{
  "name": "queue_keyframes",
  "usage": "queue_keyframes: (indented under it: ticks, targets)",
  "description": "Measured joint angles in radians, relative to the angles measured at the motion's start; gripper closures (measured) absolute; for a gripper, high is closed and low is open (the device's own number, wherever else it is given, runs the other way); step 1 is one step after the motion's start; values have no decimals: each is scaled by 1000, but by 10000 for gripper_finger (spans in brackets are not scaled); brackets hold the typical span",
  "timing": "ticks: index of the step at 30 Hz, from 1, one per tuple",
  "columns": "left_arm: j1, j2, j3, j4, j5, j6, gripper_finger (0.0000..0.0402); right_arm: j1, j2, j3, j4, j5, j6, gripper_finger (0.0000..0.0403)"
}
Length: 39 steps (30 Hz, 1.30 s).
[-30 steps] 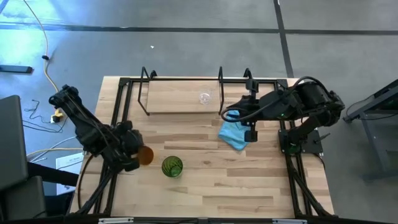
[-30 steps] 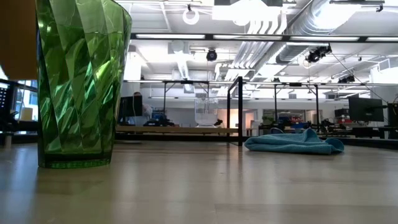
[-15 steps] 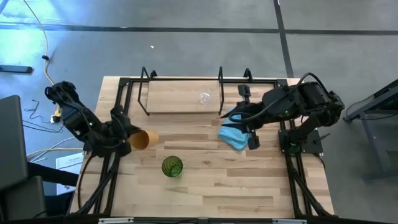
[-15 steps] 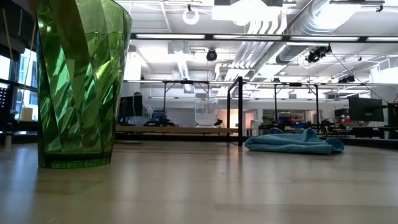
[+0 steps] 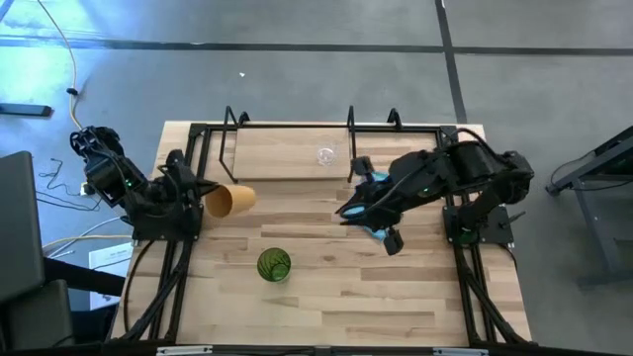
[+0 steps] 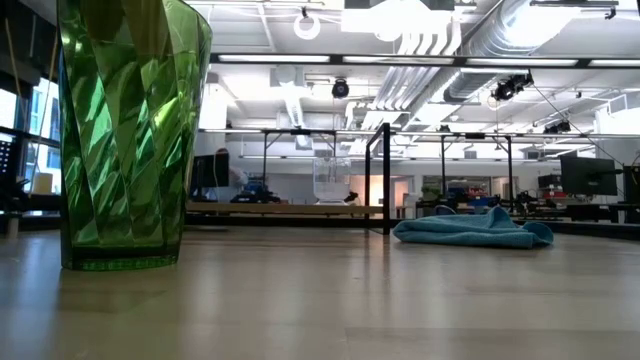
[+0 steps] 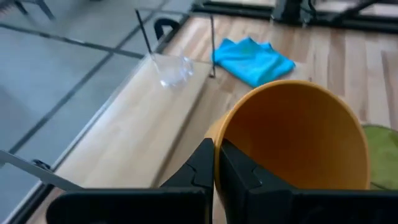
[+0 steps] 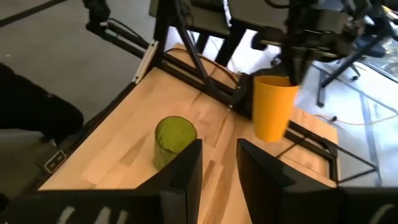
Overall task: Stack small to large cups/mugs on shelf
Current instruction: Put the yellow cup on the shelf
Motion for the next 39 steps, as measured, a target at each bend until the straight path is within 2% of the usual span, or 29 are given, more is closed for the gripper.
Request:
queue_keyframes:
  ticks: [13, 26, 31, 39]
  targets:
    - [0, -43, 0, 2, -147, -31, 401, -5, 38, 0, 9, -76, -24, 311]
    - [0, -69, 0, 53, -388, 1, 401, -5, 38, 0, 9, -78, -43, 311]
    - [-1, -83, 0, 80, -366, 61, 401, -5, 38, 0, 9, -78, -51, 311]
    - [-1, -89, 0, 226, -226, 280, 401, -5, 38, 0, 8, -86, -61, 311]
